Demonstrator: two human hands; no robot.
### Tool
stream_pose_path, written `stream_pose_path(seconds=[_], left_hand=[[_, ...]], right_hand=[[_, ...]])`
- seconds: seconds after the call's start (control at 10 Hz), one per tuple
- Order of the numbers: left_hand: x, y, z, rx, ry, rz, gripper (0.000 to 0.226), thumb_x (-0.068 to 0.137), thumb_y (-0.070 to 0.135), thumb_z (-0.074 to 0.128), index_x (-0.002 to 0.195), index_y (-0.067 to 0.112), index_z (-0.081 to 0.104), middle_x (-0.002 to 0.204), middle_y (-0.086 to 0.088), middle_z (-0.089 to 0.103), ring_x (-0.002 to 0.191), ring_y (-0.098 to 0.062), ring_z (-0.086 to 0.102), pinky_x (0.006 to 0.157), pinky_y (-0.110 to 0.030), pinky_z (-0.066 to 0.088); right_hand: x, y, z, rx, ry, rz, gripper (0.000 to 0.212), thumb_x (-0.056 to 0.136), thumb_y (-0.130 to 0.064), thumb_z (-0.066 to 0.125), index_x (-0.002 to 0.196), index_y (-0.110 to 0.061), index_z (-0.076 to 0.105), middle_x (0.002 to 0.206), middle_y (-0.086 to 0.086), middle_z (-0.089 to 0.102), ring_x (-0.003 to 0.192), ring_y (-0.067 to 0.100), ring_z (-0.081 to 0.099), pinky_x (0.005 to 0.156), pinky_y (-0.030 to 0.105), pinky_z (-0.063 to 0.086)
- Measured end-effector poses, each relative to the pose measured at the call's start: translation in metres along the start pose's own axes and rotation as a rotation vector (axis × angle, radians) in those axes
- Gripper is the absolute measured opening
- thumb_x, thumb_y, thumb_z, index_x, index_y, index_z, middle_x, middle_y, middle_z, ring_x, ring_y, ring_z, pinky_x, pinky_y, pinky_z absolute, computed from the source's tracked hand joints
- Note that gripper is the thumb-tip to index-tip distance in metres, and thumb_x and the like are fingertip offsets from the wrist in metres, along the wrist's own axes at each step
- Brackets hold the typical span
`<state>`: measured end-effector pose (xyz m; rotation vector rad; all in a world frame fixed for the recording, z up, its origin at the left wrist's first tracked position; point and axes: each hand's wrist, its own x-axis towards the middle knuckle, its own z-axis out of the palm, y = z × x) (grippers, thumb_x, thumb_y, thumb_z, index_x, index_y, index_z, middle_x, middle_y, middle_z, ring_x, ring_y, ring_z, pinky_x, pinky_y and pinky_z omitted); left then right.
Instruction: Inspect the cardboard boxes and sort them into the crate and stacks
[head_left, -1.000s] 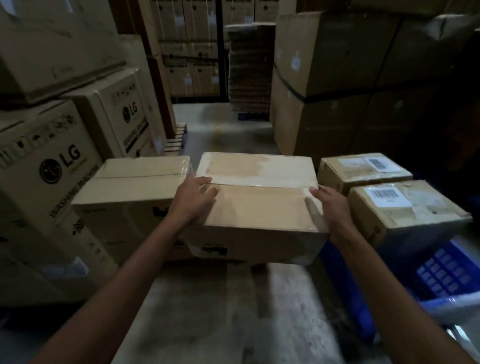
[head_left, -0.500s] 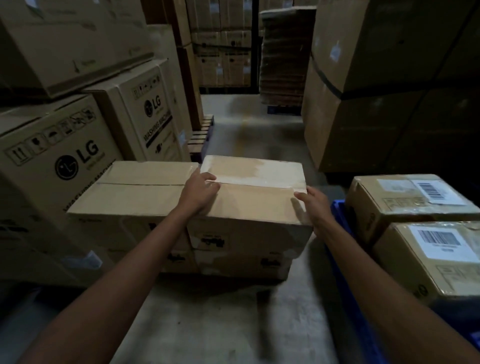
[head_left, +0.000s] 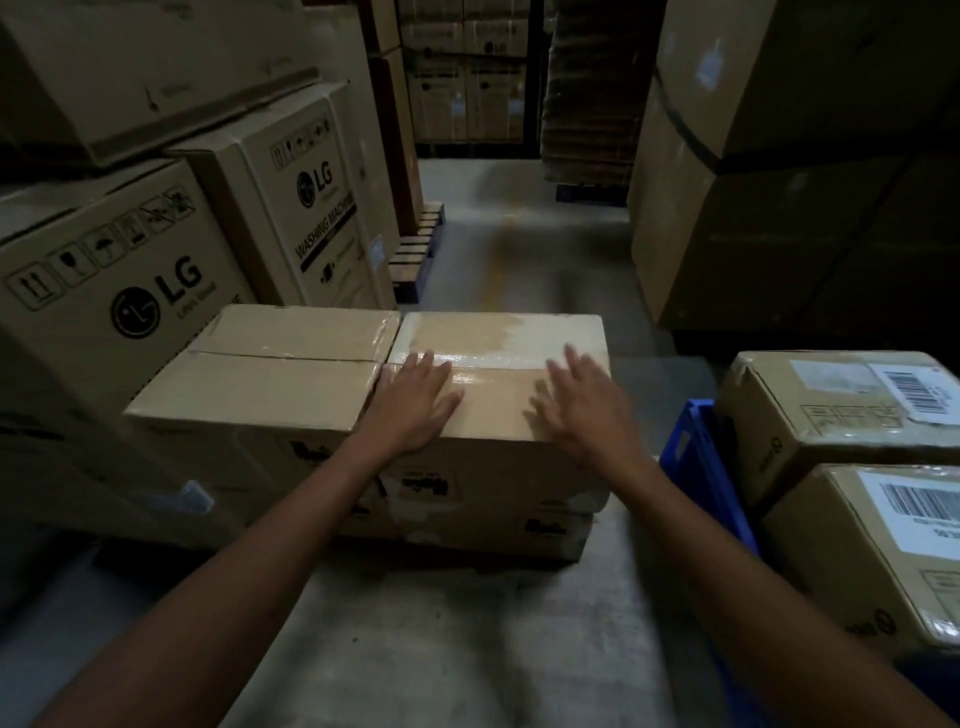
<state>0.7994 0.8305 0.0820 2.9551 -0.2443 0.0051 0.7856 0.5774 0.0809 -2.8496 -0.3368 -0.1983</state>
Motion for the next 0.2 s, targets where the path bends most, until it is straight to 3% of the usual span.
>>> stream_pose_path(seconds=[0.1, 0.2], left_hand=[[0.0014, 0.0005, 0.0, -0.005, -0.013, 0.011, 0.063, 0.104, 0.055, 0.024, 0.158, 0.022, 0.023, 0.167, -0.008, 0.011, 0.154, -0.026, 0.006, 0.121, -0.053, 0.004], [0.0001, 0.0005, -0.0047, -0.023, 0.057, 0.04, 0.07, 0.101, 0.06, 0.024, 0.159, 0.023, 0.015, 0.168, -0.009, -0.001, 0.154, -0.024, -0.005, 0.123, -0.056, 0.004]], right_hand=[[-0.0008, -0.0035, 0.0078, -0.12, -0.101, -0.022, 0.06, 0.104, -0.056, 0.022, 0.152, -0.021, 0.033, 0.166, 0.008, 0.023, 0.155, 0.03, 0.014, 0.123, 0.055, 0.017], [-0.0014, -0.0107, 0.0017, -0.041, -0.097, 0.031, 0.068, 0.104, -0.059, 0.025, 0.16, -0.021, 0.019, 0.17, 0.008, 0.008, 0.156, 0.029, 0.004, 0.125, 0.054, 0.012]])
